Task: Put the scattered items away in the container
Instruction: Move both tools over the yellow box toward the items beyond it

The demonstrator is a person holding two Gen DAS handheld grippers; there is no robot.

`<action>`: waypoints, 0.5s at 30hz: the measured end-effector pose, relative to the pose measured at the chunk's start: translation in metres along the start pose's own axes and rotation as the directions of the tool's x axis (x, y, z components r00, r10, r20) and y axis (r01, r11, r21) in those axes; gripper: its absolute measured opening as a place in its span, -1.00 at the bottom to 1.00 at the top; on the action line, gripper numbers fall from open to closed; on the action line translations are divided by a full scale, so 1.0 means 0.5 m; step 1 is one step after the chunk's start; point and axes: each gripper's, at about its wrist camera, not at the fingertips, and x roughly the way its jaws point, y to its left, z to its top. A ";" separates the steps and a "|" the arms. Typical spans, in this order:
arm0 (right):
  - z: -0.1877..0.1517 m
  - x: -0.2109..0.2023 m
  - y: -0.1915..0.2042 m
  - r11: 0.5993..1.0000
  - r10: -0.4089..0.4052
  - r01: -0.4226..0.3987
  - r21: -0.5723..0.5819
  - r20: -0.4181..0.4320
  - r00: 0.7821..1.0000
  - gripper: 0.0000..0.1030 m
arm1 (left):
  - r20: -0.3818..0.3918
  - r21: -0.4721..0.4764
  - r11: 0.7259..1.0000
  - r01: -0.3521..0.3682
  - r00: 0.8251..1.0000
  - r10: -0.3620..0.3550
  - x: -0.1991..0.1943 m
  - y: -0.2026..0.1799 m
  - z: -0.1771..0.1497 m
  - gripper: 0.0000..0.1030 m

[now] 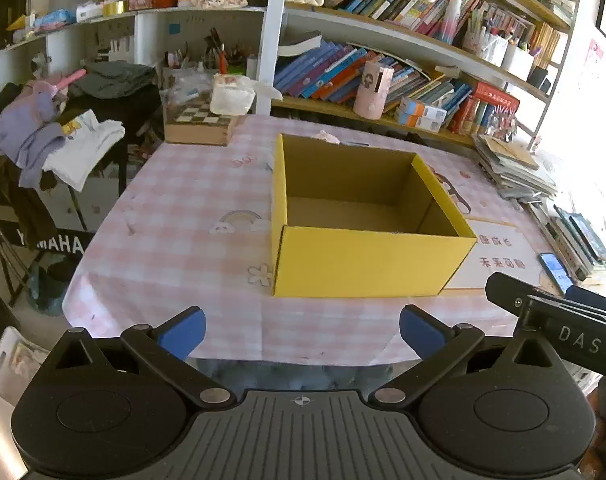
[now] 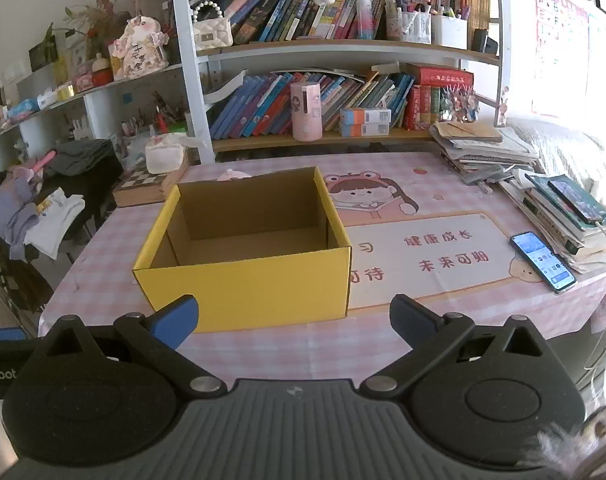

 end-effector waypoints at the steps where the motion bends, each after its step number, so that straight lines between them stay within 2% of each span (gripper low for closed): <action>1: 0.000 0.002 0.002 1.000 -0.001 0.001 -0.001 -0.002 1.000 1.00 | 0.006 -0.001 1.000 0.005 1.000 -0.005 -0.001 0.002 0.001 1.00; 15: 0.006 0.021 0.027 1.000 0.008 -0.009 -0.020 -0.023 1.000 1.00 | 0.041 -0.019 0.998 0.053 0.998 -0.052 0.007 0.028 0.002 1.00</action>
